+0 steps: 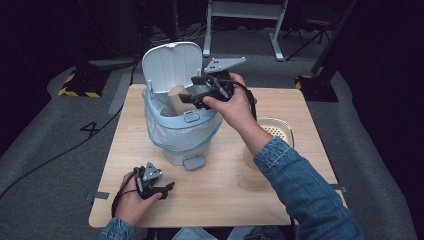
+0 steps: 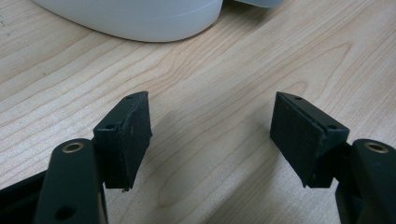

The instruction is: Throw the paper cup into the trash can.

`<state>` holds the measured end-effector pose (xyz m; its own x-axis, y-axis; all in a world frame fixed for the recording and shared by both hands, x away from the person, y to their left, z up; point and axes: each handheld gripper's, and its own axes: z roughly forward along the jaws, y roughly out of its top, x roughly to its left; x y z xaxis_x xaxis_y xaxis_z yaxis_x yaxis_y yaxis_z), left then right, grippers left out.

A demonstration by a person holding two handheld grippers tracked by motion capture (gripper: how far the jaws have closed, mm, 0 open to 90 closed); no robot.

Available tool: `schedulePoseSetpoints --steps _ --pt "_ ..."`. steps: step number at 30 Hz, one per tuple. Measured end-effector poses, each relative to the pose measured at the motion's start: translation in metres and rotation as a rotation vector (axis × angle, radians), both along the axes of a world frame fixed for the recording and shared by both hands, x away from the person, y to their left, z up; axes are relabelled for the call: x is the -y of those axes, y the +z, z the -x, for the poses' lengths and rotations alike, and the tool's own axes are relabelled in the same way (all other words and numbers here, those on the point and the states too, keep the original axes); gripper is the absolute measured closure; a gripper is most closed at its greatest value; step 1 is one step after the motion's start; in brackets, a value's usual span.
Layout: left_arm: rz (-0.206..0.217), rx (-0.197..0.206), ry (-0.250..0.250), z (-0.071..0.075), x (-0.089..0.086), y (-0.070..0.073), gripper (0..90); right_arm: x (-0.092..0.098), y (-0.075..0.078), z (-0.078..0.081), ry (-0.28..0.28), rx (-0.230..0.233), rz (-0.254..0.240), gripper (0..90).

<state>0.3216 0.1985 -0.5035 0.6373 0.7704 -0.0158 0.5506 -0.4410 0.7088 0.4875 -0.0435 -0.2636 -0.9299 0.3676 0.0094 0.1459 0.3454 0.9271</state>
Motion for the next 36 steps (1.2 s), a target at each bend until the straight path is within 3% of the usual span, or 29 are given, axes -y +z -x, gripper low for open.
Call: schedulePoseSetpoints --steps 6,9,12,18,24,28,36 --pt "-0.003 0.006 0.005 0.001 0.000 0.000 31.2 0.030 0.015 0.014 0.007 0.018 0.011 38.4" --pt "0.003 0.006 0.007 0.001 -0.001 0.000 33.8 0.049 0.020 0.022 0.001 0.033 0.021 40.3" --pt "0.039 -0.013 0.009 0.001 -0.002 0.001 37.1 0.070 0.023 0.029 -0.009 0.032 0.023 41.6" --pt "0.078 -0.003 0.011 -0.002 -0.006 0.008 37.5 0.108 0.023 0.043 -0.031 0.027 0.041 42.4" --pt "0.120 -0.004 0.033 -0.001 -0.016 0.019 37.2 0.152 0.013 0.057 -0.082 0.018 0.073 45.1" --pt "0.130 0.006 0.044 0.000 -0.018 0.027 36.8 0.177 0.003 0.064 -0.113 -0.016 0.083 46.1" --pt "0.145 0.026 0.039 0.001 -0.018 0.044 36.8 0.209 -0.012 0.081 -0.146 -0.037 0.104 47.0"
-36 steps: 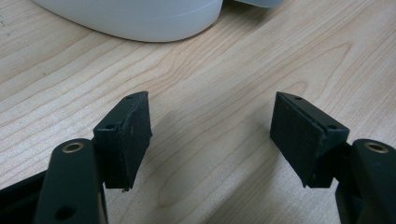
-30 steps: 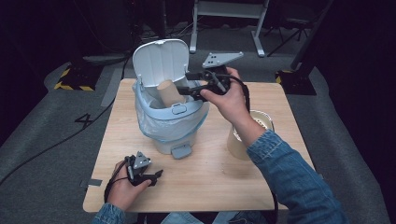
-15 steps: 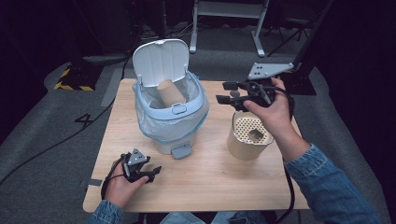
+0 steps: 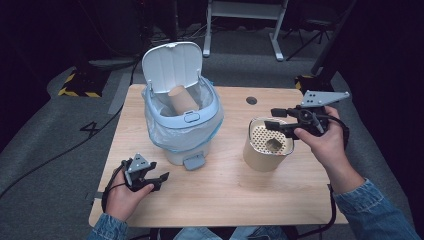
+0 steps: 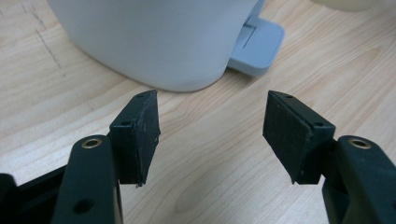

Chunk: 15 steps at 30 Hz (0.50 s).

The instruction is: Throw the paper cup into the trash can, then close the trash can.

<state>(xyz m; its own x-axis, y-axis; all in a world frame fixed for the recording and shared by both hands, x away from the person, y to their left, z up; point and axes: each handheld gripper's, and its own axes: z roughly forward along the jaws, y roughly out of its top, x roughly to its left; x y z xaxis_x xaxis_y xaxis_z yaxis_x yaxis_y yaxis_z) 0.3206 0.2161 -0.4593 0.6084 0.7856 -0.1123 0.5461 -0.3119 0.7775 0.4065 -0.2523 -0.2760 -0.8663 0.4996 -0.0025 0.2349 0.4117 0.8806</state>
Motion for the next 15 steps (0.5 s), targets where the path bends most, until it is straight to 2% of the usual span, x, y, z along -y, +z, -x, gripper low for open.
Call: schedulePoseSetpoints --steps 3,9,12,15 --pt "0.027 0.008 -0.020 -0.001 -0.003 0.009 36.8 0.007 -0.005 0.007 -0.003 -0.005 -0.003 47.0" --pt "0.058 0.050 -0.039 -0.006 -0.015 0.039 36.7 0.018 -0.014 0.019 -0.015 0.018 0.023 49.2" --pt "0.047 0.075 -0.050 -0.007 -0.019 0.054 36.9 0.021 -0.019 0.024 -0.012 0.017 0.034 51.5" --pt "0.057 0.089 -0.059 -0.010 -0.022 0.067 37.4 0.024 -0.025 0.030 -0.006 0.006 0.043 55.0"
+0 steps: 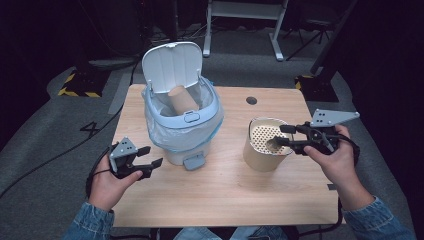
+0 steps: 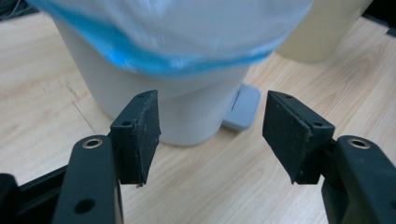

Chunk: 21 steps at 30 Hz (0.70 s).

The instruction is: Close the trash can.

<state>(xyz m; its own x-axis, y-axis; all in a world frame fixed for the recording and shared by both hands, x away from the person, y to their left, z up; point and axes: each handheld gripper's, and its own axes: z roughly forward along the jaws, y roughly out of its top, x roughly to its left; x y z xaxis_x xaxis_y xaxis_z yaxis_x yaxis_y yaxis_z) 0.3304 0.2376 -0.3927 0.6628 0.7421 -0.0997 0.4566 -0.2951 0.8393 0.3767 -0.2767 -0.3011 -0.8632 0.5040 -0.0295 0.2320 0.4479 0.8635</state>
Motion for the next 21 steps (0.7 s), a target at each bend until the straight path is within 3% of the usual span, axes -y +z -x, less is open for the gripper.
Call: schedulePoseSetpoints --steps 6,12,15,21 --pt "-0.004 0.031 -0.015 -0.010 -0.002 0.023 37.9 0.009 -0.022 0.008 -0.013 -0.037 0.014 57.1" --pt "0.023 0.061 -0.040 -0.019 -0.002 0.048 38.5 0.019 -0.044 0.021 -0.033 -0.059 0.046 73.0" --pt "0.032 0.090 -0.041 -0.023 -0.003 0.063 38.8 0.023 -0.059 0.028 -0.038 -0.084 0.059 72.2" --pt "0.065 0.145 -0.030 -0.033 -0.004 0.097 38.8 0.030 -0.086 0.035 -0.061 -0.117 0.035 63.8"
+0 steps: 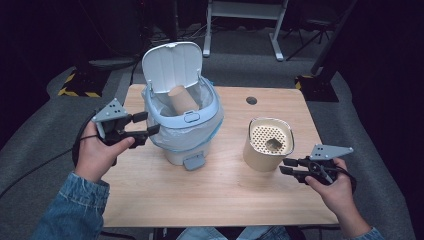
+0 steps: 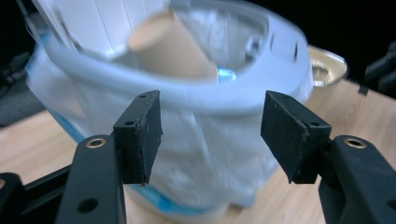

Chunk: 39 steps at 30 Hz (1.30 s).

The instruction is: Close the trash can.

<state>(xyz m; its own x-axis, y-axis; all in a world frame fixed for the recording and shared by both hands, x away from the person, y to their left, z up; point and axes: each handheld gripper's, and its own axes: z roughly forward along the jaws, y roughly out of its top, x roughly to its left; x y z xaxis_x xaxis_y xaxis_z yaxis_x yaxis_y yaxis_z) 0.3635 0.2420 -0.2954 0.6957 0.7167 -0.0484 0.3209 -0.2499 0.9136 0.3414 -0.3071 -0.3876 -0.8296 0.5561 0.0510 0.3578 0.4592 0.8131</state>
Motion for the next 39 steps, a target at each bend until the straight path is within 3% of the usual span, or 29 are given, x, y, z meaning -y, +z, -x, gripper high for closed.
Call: schedulePoseSetpoints --steps 7,11,13,20,23,26,29,34,36,39 --pt "0.008 0.051 0.033 -0.014 -0.004 0.032 37.2 0.008 -0.034 0.008 -0.030 0.024 0.045 55.7" --pt "-0.042 0.065 0.067 -0.023 -0.003 0.043 36.2 0.015 -0.057 0.008 -0.073 0.037 0.038 48.6" --pt "-0.046 0.075 0.069 -0.026 -0.001 0.048 36.4 0.019 -0.069 0.007 -0.108 0.036 0.034 44.8" --pt "-0.035 0.100 0.072 -0.034 0.006 0.069 36.6 0.032 -0.100 0.003 -0.177 -0.014 0.021 41.4" --pt "-0.024 0.126 0.077 -0.040 0.007 0.082 38.5 0.034 -0.106 0.002 -0.177 -0.025 0.029 45.8" --pt "-0.006 0.136 0.082 -0.047 0.008 0.095 44.8 0.035 -0.106 0.003 -0.151 -0.031 0.036 59.6" --pt "0.000 0.137 0.079 -0.056 0.010 0.104 50.0 0.034 -0.104 0.004 -0.123 -0.036 0.039 66.1" --pt "-0.010 0.140 0.088 -0.075 0.014 0.112 49.7 0.031 -0.104 0.005 -0.082 -0.048 0.031 66.4" --pt "0.017 0.137 0.100 -0.081 0.012 0.112 48.9 0.030 -0.104 0.006 -0.077 -0.051 0.023 65.6" --pt "0.021 0.145 0.116 -0.089 0.009 0.113 48.5 0.030 -0.104 0.006 -0.070 -0.053 0.014 64.7"
